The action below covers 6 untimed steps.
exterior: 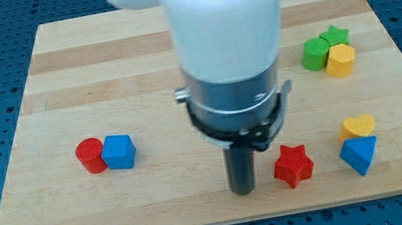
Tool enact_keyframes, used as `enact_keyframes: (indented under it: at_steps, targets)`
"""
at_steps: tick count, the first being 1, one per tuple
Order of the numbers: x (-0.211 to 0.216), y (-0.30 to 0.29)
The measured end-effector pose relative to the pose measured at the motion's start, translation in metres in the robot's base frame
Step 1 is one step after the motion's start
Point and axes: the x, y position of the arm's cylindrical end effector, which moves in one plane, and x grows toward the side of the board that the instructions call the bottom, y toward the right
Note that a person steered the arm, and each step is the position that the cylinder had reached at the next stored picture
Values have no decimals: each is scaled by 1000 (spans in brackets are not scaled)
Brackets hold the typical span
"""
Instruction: Move the red star to the bottom left side of the yellow heart
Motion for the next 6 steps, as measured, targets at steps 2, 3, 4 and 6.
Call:
enact_keyframes:
  at_steps: [2, 3, 4, 6]
  targets:
    - [-1, 78]
    - [-1, 76]
    - [5, -14]
    - [-24, -181]
